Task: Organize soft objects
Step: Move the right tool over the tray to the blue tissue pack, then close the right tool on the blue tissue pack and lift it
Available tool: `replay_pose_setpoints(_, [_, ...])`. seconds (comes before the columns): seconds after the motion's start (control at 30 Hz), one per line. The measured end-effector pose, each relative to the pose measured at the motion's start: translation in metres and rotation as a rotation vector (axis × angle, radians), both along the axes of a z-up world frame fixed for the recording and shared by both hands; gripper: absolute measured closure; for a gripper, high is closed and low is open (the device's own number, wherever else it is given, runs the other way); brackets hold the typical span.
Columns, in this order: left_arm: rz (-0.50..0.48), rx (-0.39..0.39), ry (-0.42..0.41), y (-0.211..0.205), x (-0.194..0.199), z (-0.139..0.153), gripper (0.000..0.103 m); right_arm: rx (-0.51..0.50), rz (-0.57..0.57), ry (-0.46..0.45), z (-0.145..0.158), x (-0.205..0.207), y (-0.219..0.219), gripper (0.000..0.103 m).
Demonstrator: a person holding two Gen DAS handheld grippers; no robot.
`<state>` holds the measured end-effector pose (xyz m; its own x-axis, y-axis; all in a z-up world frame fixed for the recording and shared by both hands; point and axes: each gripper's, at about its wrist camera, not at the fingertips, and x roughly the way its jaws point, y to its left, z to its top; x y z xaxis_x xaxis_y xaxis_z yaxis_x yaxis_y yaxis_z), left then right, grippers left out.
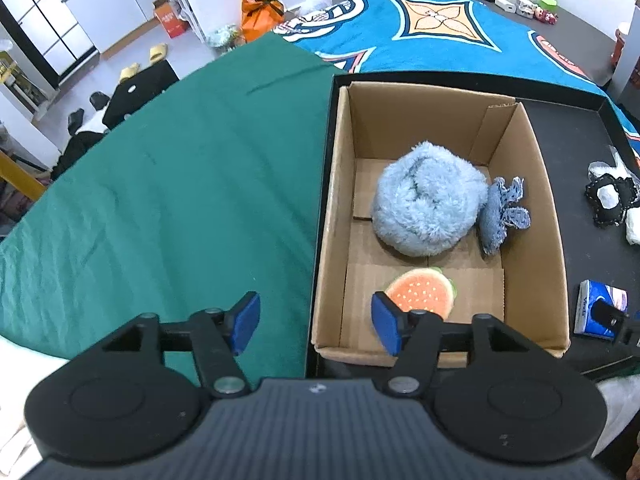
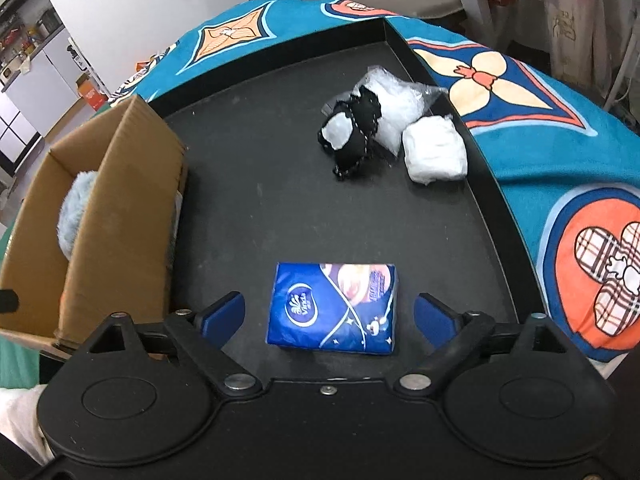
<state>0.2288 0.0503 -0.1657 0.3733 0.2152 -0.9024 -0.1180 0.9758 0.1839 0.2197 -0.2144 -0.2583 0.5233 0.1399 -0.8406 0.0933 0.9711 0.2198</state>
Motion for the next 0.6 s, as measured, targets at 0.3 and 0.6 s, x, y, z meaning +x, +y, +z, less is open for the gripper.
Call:
replay_pose_setpoints(0.3, [-0.019,0.037,0.032,-0.009,0.008,-0.006,0.038,-0.063,0.037,0.015,-0.013,0.002,0.013,0.013])
replay_pose_setpoints(0.6, [-0.026,0.051,0.049,-0.014,0.011,-0.008,0.038,-0.11,0.052,0.024,-0.011,0.004,0.008,0.032])
